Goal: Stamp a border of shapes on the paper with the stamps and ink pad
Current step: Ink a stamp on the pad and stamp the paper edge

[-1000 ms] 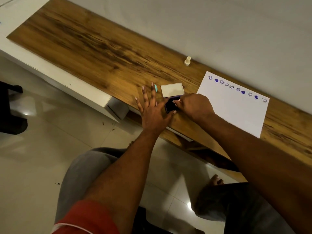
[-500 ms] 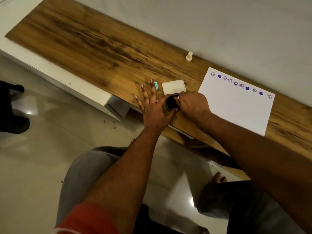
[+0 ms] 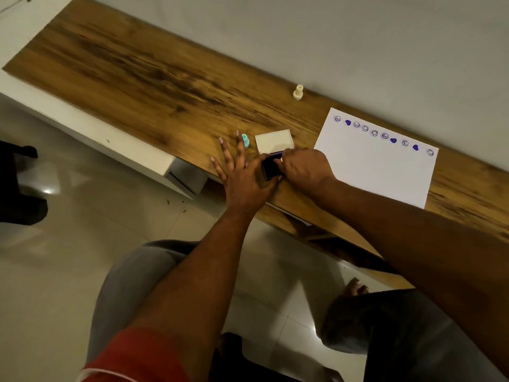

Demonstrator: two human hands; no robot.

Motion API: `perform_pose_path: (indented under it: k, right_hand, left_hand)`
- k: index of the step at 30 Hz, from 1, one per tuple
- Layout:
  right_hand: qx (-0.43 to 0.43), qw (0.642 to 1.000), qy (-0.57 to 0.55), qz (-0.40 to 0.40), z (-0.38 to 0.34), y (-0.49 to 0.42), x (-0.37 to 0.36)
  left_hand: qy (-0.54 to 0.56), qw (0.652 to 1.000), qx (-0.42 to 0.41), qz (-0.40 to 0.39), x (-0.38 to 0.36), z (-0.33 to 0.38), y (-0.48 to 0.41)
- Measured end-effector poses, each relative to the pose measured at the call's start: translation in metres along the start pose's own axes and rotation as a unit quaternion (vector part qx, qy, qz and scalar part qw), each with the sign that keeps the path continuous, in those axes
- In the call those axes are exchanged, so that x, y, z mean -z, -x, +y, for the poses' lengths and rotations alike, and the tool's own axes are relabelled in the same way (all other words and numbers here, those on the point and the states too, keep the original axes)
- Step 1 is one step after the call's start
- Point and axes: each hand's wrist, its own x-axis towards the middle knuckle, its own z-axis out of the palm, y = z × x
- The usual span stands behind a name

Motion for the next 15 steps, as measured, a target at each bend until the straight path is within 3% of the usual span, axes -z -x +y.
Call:
perform_pose_path:
  k: [2,4,6,8,10,15]
  right_hand:
    - [-0.018,1.0,-0.025,0.003,0.004,-0.002,-0.001]
    - [-0.062,0.99,-0.123,0.025,0.014,-0.002,-0.003]
    - [-0.117,0.949,-0.278,0.097,0.03,0.009,-0.002]
    - [-0.152,0.9,-0.364,0.184,0.055,0.029,-0.002]
    - [-0.185,0.88,-0.372,0.229,0.09,0.055,-0.006]
    - [-0.287,0.881,-0.303,0.225,0.203,0.108,-0.026]
  left_hand:
    - [-0.004,1.0,0.001,-0.001,0.002,0.001,-0.001]
    - [-0.01,1.0,-0.004,0.001,0.004,0.002,-0.003]
    - [-0.023,1.0,-0.017,-0.003,0.006,0.002,-0.006]
    - [-0.04,0.999,-0.03,-0.009,0.01,0.0,-0.01]
    - [-0.056,0.997,-0.046,-0.012,0.011,0.0,-0.012]
    - [-0.064,0.992,-0.108,0.013,0.0,0.035,-0.009]
